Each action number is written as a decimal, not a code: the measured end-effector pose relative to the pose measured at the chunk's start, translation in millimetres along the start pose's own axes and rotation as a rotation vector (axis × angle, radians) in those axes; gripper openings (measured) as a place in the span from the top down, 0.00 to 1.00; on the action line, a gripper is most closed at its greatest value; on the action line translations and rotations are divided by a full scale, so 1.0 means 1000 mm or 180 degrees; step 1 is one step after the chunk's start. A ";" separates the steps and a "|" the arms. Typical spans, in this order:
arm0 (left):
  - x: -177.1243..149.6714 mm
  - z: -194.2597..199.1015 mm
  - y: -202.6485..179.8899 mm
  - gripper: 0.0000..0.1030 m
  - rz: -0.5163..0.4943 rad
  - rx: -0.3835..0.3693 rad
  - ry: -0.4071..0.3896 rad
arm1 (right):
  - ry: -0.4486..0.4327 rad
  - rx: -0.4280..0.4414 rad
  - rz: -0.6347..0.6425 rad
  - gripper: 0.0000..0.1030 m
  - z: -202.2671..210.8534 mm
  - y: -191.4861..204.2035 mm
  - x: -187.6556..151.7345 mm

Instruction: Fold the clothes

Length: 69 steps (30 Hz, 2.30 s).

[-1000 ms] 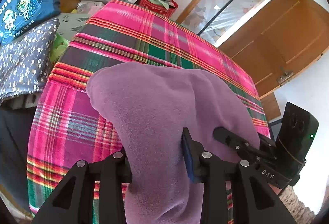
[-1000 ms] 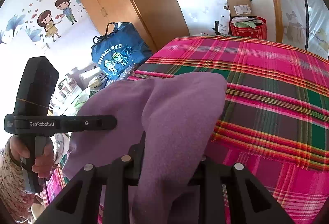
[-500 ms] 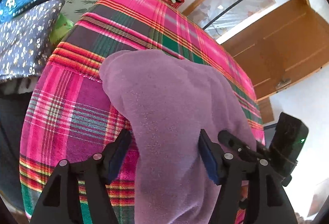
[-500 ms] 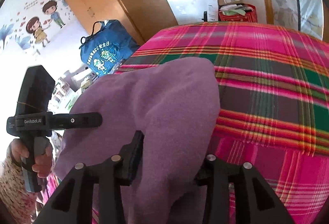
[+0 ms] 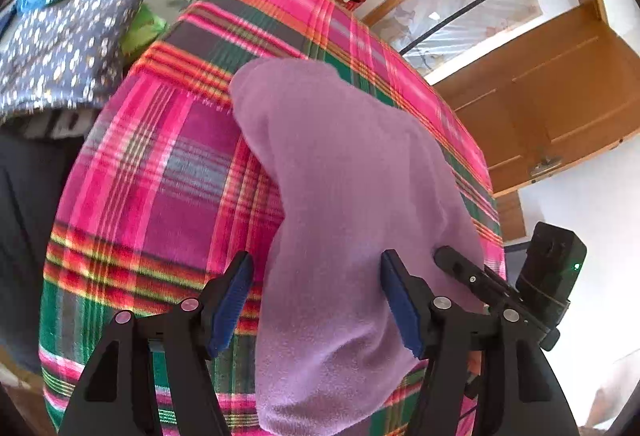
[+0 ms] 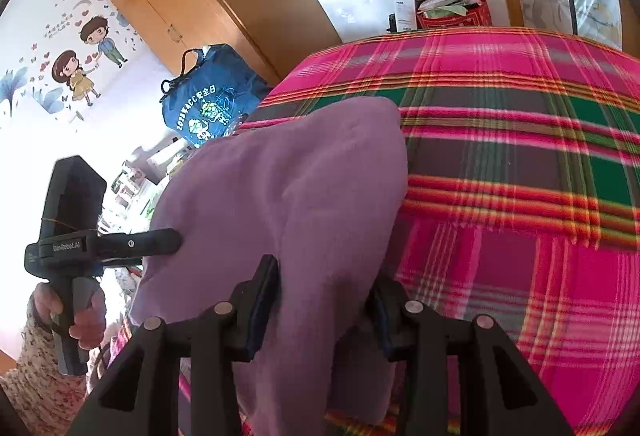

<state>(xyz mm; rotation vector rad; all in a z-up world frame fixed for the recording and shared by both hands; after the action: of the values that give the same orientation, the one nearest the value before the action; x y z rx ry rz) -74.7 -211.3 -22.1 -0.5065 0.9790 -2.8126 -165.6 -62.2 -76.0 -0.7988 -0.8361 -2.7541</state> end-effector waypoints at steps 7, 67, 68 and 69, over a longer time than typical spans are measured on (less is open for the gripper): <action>0.011 0.006 -0.010 0.61 -0.0082 0.0023 -0.0077 | -0.0016 0.0039 -0.0075 0.72 0.002 0.012 0.000; -0.120 0.031 -0.038 0.46 -0.0474 0.2026 -0.0562 | 0.0516 -0.1229 0.0270 0.54 0.040 0.071 -0.111; -0.120 0.029 -0.038 0.46 -0.0484 0.2046 -0.0560 | 0.0505 -0.1291 0.0267 0.54 0.039 0.070 -0.113; -0.120 0.027 -0.037 0.46 -0.0474 0.2043 -0.0558 | 0.0490 -0.1312 0.0261 0.54 0.038 0.070 -0.115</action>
<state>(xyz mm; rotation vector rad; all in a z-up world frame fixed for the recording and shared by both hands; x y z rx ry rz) 46.9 -171.7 -12.2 -0.7293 -0.0150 -2.9125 -31.3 -99.8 -77.2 -0.6489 -0.2020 -2.9039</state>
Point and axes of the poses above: each gripper's, at about its wrist camera, not at the fingertips, and z roughly against the way its jaws point, y to its left, x to its top, the point moved 5 cm from there along -z, roughly the way its jaws point, and after that the axes turned 2 degrees about y, right-handed, at the moved point
